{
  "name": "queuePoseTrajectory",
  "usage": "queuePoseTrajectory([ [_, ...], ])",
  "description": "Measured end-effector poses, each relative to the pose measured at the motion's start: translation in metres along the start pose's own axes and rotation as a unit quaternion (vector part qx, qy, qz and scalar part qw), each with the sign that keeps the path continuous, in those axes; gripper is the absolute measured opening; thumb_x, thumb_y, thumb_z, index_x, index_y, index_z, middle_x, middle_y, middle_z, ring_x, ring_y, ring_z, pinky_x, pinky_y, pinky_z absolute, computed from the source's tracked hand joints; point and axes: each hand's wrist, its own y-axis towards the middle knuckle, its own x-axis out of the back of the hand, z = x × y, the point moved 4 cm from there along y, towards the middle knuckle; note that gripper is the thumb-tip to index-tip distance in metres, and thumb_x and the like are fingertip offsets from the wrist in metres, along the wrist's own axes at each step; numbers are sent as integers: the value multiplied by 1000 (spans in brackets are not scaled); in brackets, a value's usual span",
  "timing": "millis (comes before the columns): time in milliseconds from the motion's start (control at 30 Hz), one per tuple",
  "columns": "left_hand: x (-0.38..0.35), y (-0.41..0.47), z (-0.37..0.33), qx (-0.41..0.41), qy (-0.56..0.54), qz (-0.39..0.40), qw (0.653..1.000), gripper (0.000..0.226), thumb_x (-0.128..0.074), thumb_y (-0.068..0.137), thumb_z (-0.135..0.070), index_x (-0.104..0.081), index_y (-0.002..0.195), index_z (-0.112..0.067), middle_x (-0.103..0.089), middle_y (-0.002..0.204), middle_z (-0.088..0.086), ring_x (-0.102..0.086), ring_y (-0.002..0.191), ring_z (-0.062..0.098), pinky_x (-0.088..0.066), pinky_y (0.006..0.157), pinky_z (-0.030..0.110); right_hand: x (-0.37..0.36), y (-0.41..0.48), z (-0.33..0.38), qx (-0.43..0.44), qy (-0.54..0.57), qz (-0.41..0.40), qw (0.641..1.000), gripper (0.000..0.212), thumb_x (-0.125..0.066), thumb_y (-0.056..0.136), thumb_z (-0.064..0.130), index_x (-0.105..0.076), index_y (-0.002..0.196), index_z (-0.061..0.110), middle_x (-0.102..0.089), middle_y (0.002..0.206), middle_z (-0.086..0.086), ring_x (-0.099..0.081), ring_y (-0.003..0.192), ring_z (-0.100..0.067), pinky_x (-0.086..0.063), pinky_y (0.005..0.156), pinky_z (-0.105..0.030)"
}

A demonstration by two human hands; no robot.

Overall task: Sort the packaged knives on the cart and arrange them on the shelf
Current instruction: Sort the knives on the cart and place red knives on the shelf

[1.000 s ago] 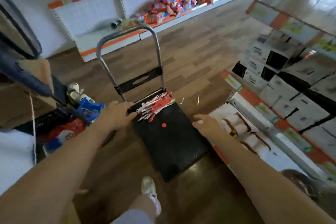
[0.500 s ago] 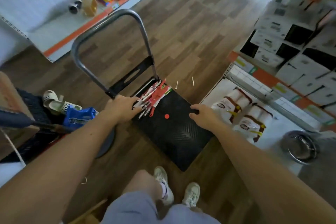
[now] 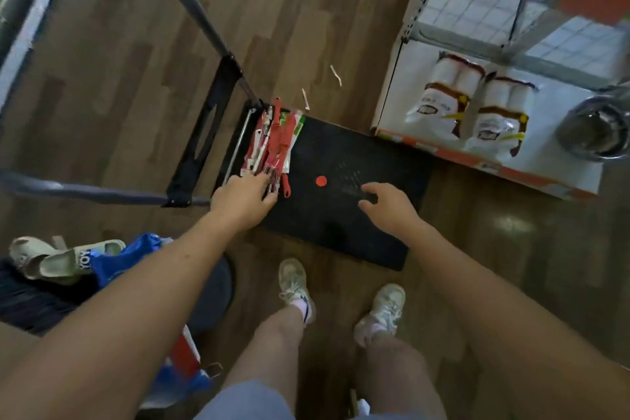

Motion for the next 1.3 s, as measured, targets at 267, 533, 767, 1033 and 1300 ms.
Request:
queuePoseTrajectory([
  [267,-81,112,49,40,-58,-13,997,31,-46,93,-36,-53,117,-18,-59,117,7,-57,105,26,-50,85,43,-80,113,21,25,-35,-9,999,45,-52,95,23,-43,139,21,-40,145,-3,-52,119,-19,-46,90,-29],
  [533,-175,224,63,87,-123,-35,988,38,-49,91,-43,-54,118,-17,-60,117,6,-56,106,28,-42,74,35,-158,242,12,99,-73,-24,992,40,-45,97,26,-46,136,17,-48,134,-2,-51,116,-22,-42,80,-30],
  [767,-217,292,60,79,-144,-55,985,41,-53,90,-43,-53,118,-13,-61,113,6,-58,105,28,-48,80,38,-188,311,-4,107,-99,-21,989,35,-44,96,25,-53,129,16,-54,124,-2,-54,110,-22,-46,84,-33],
  [1033,-238,343,70,55,-150,-103,982,38,-61,87,-37,-50,114,-12,-61,113,7,-59,104,27,-50,88,43,-171,382,11,181,-83,-131,971,30,-47,95,20,-57,122,14,-57,119,-4,-56,107,-23,-48,86,-35],
  [1300,-238,375,89,13,-200,-107,974,23,-76,71,-35,-59,74,-20,-63,74,-5,-63,78,15,-54,78,33,-151,450,107,382,-131,-226,886,32,-44,95,14,-57,124,17,-59,121,-3,-50,111,-26,-42,86,-34],
])
